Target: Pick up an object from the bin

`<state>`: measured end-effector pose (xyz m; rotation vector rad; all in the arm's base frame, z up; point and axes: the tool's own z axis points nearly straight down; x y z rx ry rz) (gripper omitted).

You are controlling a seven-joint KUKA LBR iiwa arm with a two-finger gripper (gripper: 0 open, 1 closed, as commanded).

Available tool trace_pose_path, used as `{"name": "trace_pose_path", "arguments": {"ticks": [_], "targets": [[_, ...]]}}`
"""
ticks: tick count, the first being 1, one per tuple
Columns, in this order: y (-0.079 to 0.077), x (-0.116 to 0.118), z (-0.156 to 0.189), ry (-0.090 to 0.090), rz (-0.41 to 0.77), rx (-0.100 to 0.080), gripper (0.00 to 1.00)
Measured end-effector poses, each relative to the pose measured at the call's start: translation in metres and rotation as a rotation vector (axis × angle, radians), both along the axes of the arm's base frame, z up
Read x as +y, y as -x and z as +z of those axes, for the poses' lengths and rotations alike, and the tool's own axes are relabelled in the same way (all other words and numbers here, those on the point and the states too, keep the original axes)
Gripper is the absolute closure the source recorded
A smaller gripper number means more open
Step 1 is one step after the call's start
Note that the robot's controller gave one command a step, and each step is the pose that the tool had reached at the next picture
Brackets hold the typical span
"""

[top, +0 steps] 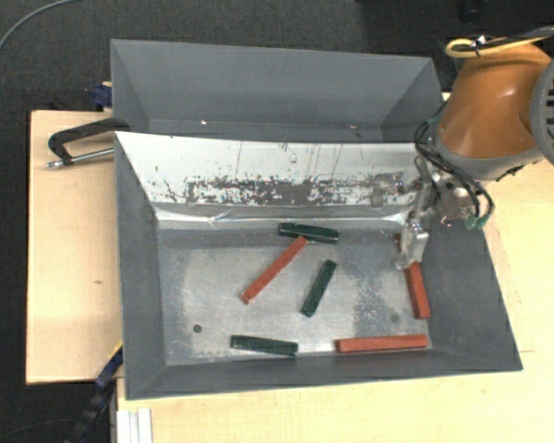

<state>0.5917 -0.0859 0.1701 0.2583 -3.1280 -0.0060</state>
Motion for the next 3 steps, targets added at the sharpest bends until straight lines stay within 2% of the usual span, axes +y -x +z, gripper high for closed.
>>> {"name": "trace_pose_path", "arguments": {"ticks": [1, 2, 3], "targets": [[0.034, 0.069, -0.057, -0.001, 0.163, 0.002, 0.00], [0.020, 0.100, -0.099, 0.002, 0.635, -0.007, 0.00], [0.017, 0.101, -0.095, 0.002, 0.636, -0.021, 1.00]]}}
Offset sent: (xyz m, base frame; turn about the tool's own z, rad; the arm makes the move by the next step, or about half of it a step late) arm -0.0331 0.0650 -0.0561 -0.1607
